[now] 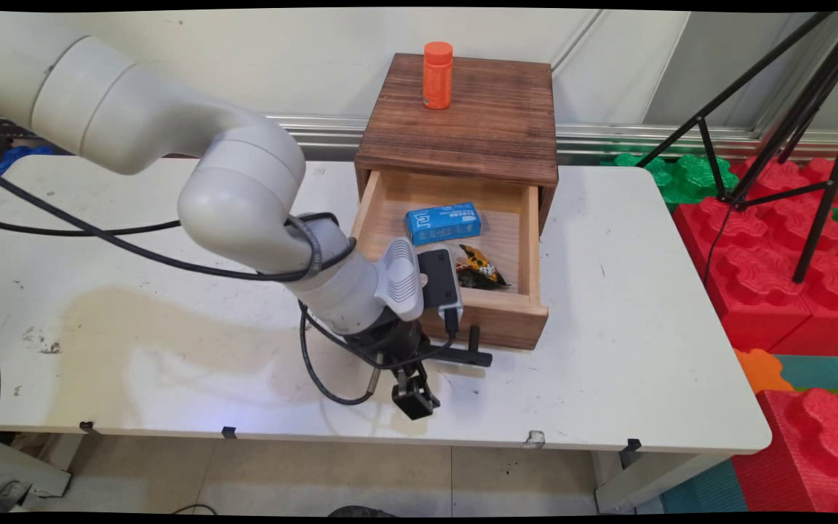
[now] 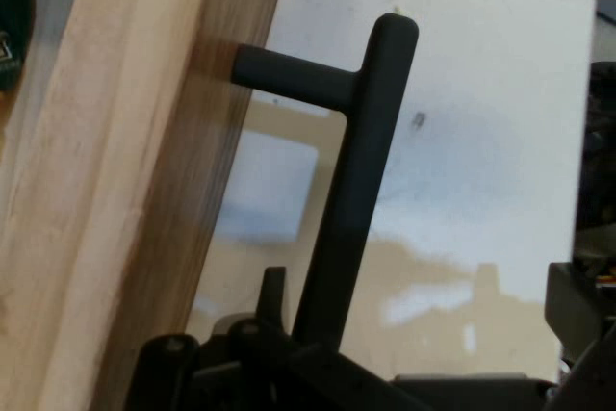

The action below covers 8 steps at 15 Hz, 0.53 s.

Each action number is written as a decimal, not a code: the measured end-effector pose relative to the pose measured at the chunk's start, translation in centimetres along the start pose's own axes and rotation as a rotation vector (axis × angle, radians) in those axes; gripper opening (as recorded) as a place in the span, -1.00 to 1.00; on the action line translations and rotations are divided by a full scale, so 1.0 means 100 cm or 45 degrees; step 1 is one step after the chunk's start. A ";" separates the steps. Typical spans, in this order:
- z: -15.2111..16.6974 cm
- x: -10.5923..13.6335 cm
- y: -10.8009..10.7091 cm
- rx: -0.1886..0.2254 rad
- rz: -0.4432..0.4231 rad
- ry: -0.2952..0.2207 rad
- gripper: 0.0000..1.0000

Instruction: Open the drawer

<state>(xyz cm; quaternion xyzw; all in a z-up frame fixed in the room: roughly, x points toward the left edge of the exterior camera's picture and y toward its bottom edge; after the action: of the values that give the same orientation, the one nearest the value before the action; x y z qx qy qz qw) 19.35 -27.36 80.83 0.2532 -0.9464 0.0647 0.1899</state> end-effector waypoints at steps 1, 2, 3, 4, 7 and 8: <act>-0.001 0.000 0.002 -0.002 0.000 -0.001 1.00; -0.001 -0.001 0.005 -0.004 0.000 -0.003 1.00; -0.002 -0.001 0.007 -0.007 0.002 -0.004 1.00; -0.002 -0.001 0.009 -0.010 0.002 -0.006 1.00; -0.004 -0.003 0.015 -0.016 0.004 -0.010 1.00; -0.005 -0.003 0.017 -0.019 0.005 -0.012 1.00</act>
<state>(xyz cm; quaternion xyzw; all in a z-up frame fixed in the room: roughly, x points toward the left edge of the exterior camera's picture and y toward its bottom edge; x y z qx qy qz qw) 18.89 -25.62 81.09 0.2504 -0.9482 0.0568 0.1872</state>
